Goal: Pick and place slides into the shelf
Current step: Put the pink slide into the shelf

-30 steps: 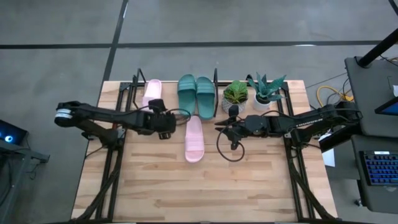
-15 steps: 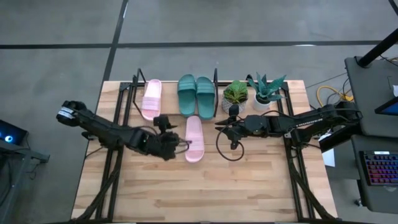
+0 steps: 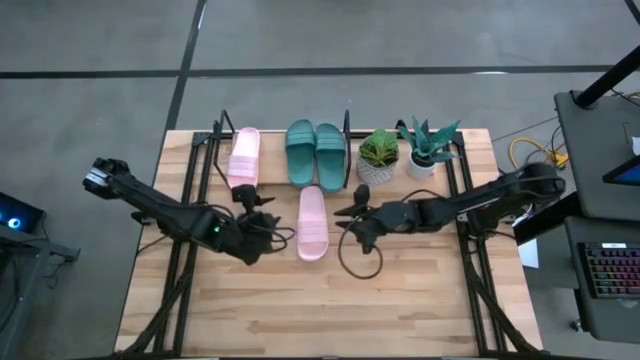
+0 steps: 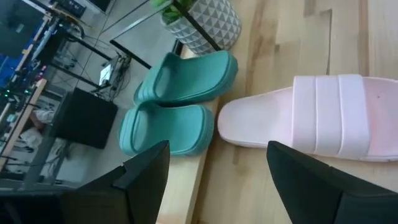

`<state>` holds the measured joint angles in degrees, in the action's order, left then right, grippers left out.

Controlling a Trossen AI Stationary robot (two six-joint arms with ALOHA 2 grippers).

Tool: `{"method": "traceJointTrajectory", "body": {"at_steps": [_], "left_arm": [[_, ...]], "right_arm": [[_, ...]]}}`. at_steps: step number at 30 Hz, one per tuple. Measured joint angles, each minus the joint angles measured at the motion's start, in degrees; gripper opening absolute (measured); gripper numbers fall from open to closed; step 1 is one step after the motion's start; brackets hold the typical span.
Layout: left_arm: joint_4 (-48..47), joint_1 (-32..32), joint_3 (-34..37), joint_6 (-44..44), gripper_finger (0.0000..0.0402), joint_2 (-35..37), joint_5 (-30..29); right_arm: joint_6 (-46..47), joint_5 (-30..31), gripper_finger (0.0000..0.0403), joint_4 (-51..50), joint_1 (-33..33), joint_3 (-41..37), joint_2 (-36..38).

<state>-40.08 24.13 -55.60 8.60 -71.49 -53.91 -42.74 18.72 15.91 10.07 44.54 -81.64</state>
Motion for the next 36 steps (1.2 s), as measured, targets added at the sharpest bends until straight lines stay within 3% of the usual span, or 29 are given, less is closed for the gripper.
{"method": "traceJointTrajectory", "body": {"at_steps": [7, 13, 19, 23, 29, 36], "left_arm": [[-0.04, 0.38, 2.02, 0.13, 0.0254, 8.80, 0.35], [-1.44, 0.71, 2.39, 0.15, 0.0254, 15.50, 0.66], [-1.98, 0.71, 2.44, 0.15, 0.0254, 21.27, 1.01], [-4.38, 0.73, 2.50, 0.30, 0.0254, 24.59, 1.68], [-6.18, 0.73, 2.54, 3.06, 0.0254, 29.02, 2.48], [-7.32, 0.73, 2.63, 3.28, 0.0254, 30.68, 4.07]], "right_arm": [[3.78, 0.83, 0.0161, 1.12, 0.21, 4.14, -7.94], [2.33, 1.22, 0.0163, 0.97, 3.64, 7.88, -14.57], [2.65, 12.29, 0.0150, 1.10, 7.58, 14.27, -22.42], [2.87, 15.39, 0.0144, 0.08, 9.39, 18.58, -27.50], [8.71, 22.05, 0.0139, -11.07, 10.44, 27.57, -34.30], [18.71, 21.99, 0.0139, -29.93, 10.02, 36.98, -38.79]]}}
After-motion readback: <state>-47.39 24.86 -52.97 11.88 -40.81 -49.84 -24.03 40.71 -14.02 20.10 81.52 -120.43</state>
